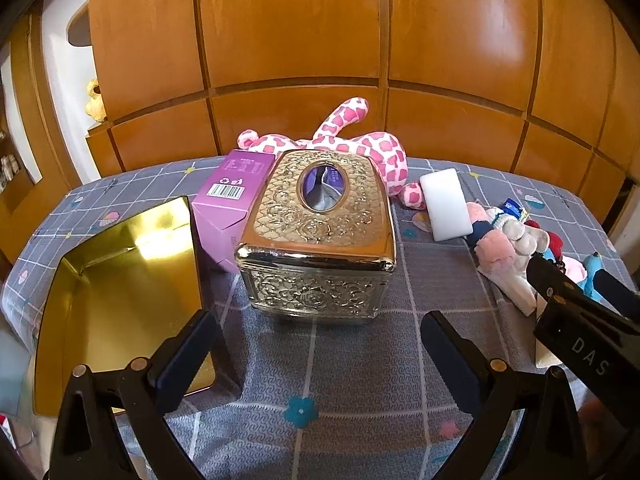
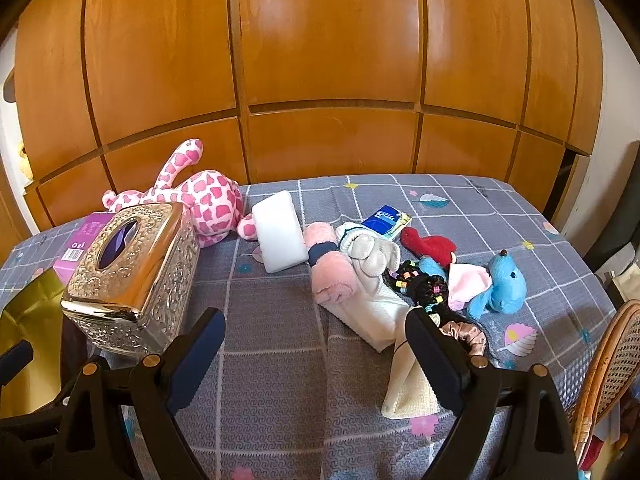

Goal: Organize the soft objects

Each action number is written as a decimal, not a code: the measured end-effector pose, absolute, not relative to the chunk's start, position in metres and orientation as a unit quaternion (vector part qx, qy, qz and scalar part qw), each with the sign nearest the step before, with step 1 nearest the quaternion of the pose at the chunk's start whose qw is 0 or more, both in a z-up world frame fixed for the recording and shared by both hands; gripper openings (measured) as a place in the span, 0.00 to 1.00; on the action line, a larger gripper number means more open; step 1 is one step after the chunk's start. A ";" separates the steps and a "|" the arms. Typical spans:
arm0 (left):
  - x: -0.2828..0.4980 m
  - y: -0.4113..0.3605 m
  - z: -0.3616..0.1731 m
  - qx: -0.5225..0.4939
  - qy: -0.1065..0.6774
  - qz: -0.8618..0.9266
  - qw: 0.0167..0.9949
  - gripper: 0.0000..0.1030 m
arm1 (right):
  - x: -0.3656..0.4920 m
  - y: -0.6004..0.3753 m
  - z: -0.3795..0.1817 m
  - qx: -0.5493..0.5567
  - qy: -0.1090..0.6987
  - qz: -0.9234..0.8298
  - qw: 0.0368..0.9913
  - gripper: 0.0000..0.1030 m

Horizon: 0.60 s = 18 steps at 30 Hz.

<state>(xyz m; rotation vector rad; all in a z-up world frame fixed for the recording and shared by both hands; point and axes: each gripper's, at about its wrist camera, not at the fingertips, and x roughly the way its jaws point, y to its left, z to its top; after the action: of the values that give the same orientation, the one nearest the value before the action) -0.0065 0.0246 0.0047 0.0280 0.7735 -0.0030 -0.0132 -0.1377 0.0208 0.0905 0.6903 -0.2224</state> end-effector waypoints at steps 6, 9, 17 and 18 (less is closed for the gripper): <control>-0.008 0.024 0.005 0.015 0.376 -0.003 0.926 0.99 | -0.014 -0.138 0.021 0.044 0.335 -0.110 0.935 0.90; -0.008 0.023 0.005 0.017 0.375 -0.003 0.927 1.00 | -0.014 -0.137 0.021 0.044 0.336 -0.109 0.935 0.90; -0.009 0.021 0.005 0.020 0.376 -0.006 0.926 1.00 | -0.015 -0.138 0.020 0.047 0.336 -0.110 0.934 0.90; -0.010 0.021 0.005 0.020 0.376 -0.006 0.926 1.00 | -0.015 -0.139 0.020 0.048 0.336 -0.110 0.934 0.90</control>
<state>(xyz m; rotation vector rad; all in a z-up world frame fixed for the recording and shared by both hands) -0.0096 0.0206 0.0054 0.0416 0.7707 -0.0118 -0.0147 -0.1385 0.0201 0.0975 0.6872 -0.2258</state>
